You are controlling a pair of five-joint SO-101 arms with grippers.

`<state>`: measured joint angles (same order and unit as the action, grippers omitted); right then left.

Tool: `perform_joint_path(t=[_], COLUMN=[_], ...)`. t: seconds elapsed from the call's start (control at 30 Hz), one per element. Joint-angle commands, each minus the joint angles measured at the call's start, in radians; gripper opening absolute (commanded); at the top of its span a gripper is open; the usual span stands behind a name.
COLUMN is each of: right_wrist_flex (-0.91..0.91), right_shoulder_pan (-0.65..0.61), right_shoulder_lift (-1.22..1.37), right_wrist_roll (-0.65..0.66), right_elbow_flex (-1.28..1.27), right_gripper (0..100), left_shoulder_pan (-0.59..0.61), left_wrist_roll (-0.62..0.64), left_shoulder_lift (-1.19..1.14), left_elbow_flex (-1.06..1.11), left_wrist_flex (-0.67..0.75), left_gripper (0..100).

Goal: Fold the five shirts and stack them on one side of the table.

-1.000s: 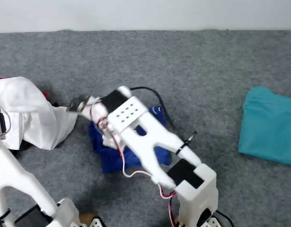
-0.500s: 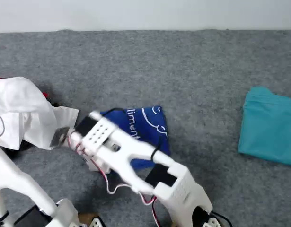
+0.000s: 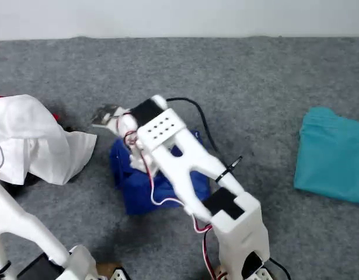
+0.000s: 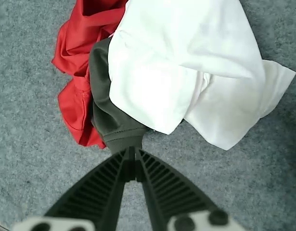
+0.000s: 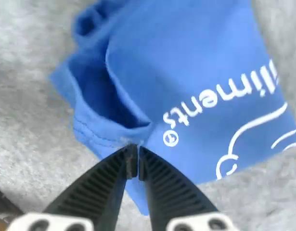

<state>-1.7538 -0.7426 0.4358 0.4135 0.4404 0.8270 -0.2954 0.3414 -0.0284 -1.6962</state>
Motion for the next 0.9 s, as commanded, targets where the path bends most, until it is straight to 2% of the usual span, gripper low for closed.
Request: perform_joint_path(t=[0.0,0.23,0.37,0.47,0.7,0.77,0.87], right_wrist_flex=[-0.042,-0.041,-0.041,-0.041,-0.041,-0.039,-0.005], right_shoulder_pan=[0.013,-0.041,-0.128,-0.139,-0.064,-0.067,-0.136], right_shoulder_lift=[-0.064,-0.107,-0.156,-0.163,-0.058,-0.008,0.056], right_wrist_roll=[-0.005,-0.012,-0.046,-0.049,-0.046,-0.046,-0.051], right_elbow_flex=[-0.046,0.003,0.034,0.031,0.014,0.017,0.026], right_gripper=[0.9,1.4,9.5,13.2,0.6,1.3,1.3], left_shoulder_pan=[0.003,0.003,0.000,0.000,0.002,0.002,0.000], left_wrist_roll=[-0.003,-0.003,-0.003,-0.003,-0.006,-0.006,-0.006], left_shoulder_lift=[0.035,0.035,0.035,0.035,0.035,0.035,0.034], left_elbow_flex=[-0.012,-0.012,-0.012,-0.012,-0.012,-0.012,-0.012], left_wrist_flex=[0.020,0.021,0.021,0.021,0.021,0.021,0.021], left_gripper=[2,2,2,2,2,2,2])
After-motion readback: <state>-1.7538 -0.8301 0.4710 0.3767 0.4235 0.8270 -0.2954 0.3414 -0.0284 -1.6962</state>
